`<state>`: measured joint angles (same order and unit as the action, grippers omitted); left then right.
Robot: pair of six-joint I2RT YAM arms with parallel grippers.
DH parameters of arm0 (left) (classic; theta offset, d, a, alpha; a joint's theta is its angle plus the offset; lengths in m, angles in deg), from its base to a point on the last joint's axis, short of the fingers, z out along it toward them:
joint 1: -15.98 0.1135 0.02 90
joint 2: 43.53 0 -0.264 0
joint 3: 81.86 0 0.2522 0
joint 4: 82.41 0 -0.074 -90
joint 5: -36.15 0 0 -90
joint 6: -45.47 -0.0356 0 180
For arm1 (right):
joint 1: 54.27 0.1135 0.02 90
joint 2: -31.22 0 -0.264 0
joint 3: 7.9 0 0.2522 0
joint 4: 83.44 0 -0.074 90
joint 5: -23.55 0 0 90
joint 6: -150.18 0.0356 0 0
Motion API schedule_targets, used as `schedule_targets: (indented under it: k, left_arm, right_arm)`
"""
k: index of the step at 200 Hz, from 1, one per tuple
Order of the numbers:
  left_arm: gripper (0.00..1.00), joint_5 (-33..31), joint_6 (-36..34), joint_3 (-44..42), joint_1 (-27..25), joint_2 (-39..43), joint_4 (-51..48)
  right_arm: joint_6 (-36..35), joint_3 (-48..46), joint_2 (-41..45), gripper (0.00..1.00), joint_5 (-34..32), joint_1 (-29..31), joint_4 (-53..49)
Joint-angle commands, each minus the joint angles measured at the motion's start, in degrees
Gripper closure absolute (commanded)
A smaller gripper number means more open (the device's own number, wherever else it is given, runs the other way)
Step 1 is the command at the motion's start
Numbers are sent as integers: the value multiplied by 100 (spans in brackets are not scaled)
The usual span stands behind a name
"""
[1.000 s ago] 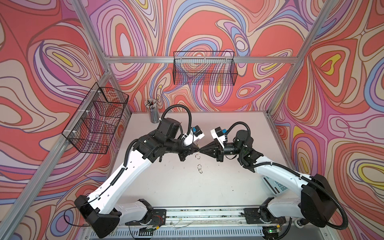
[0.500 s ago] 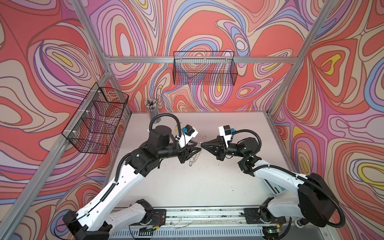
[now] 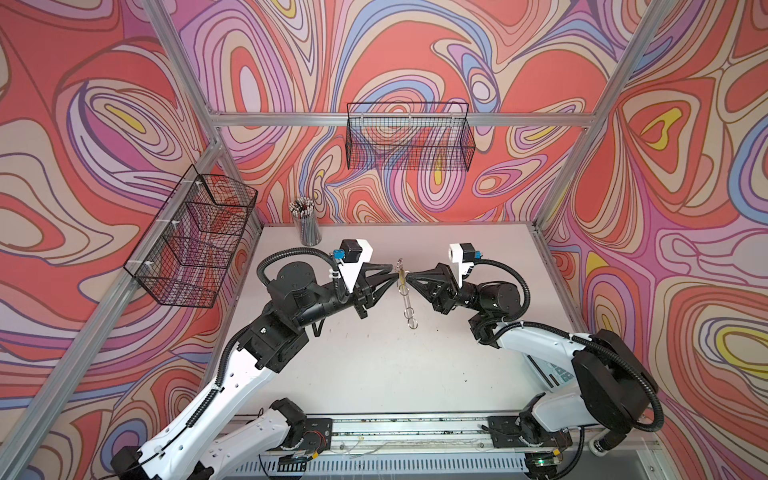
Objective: Put the keys on the keyring
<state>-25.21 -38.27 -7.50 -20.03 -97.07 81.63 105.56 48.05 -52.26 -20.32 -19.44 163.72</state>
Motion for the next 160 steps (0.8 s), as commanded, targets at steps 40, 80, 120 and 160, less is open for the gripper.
schedule_targets:
  k: [40,80,120,160]
  left_arm:
    - [76,499,169,35,24,-393,443]
    - [84,680,209,-31,24,-399,505]
    - [91,831,140,-5,24,-427,347]
    - [92,898,86,16,24,-478,180]
  right_arm:
    - [313,157,-6,100,-110,116,504]
    - [287,149,-1,100,-122,113,486]
    - [253,149,-22,100,-131,121,451]
    - [251,166,-35,100,-142,120,469]
